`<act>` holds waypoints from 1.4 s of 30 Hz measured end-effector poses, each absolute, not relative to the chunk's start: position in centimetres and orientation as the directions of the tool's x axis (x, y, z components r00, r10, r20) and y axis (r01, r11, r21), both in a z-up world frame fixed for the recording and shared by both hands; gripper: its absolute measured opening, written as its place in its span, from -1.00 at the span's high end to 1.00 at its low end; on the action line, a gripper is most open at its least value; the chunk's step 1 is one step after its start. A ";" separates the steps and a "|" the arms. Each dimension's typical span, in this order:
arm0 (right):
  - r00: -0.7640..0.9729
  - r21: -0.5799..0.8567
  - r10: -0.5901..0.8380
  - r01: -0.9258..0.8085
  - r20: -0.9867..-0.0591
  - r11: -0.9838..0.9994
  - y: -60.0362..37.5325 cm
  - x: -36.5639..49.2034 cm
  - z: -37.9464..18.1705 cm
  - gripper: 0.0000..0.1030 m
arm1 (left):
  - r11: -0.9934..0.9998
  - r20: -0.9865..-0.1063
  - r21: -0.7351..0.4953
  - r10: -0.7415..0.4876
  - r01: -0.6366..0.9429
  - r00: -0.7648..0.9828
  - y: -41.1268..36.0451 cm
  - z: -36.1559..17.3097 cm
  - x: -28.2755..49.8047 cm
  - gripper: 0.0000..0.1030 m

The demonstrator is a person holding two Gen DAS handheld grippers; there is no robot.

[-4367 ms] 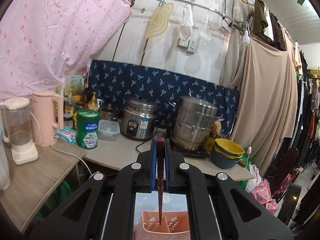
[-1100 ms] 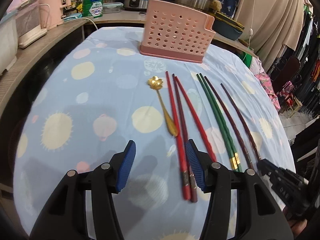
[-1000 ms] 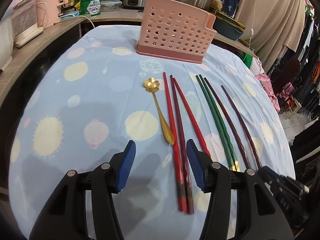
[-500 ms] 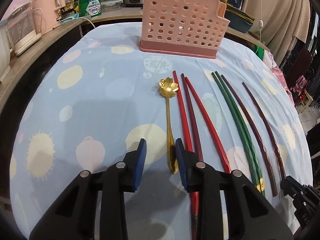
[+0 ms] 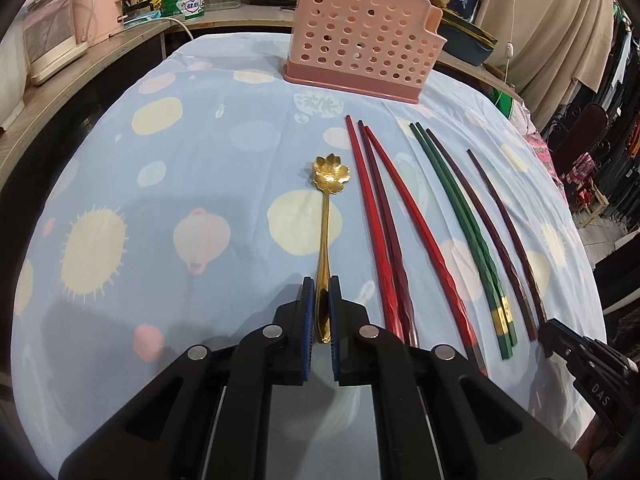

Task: Organize utensils
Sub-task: 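Close the left tool on the gold flower spoon's handle, then carry the chopstick with the right tool while the left tool lifts the gold spoon toward the basket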

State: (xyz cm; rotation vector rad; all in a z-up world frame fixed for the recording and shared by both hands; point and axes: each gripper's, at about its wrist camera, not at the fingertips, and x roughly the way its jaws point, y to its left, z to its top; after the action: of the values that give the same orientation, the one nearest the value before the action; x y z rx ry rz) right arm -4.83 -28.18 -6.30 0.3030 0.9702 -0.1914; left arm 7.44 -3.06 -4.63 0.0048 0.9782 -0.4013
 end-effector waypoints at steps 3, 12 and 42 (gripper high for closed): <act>0.554 0.167 -0.025 0.293 -0.832 0.941 -28.1 -4.9 -6.3 0.85 | 0.926 -0.804 -0.184 -0.335 0.330 0.492 -3.1 -4.4 7.1 0.60; 0.559 0.167 -0.024 0.289 -0.829 0.943 -28.0 -5.2 -6.1 0.85 | 0.925 -0.810 -0.190 -0.337 0.328 0.480 -2.9 -4.8 6.9 0.80; 0.679 0.187 -0.033 0.249 -0.734 0.950 -27.5 -6.3 -0.7 0.86 | 0.908 -0.710 -0.205 -0.395 0.365 0.584 0.2 2.3 3.5 0.99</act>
State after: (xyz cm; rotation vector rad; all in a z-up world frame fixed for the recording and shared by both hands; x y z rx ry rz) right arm -6.33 -27.54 -0.66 0.2830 0.8118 -0.1606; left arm 3.48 0.23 2.30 -0.0379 0.8374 -0.4433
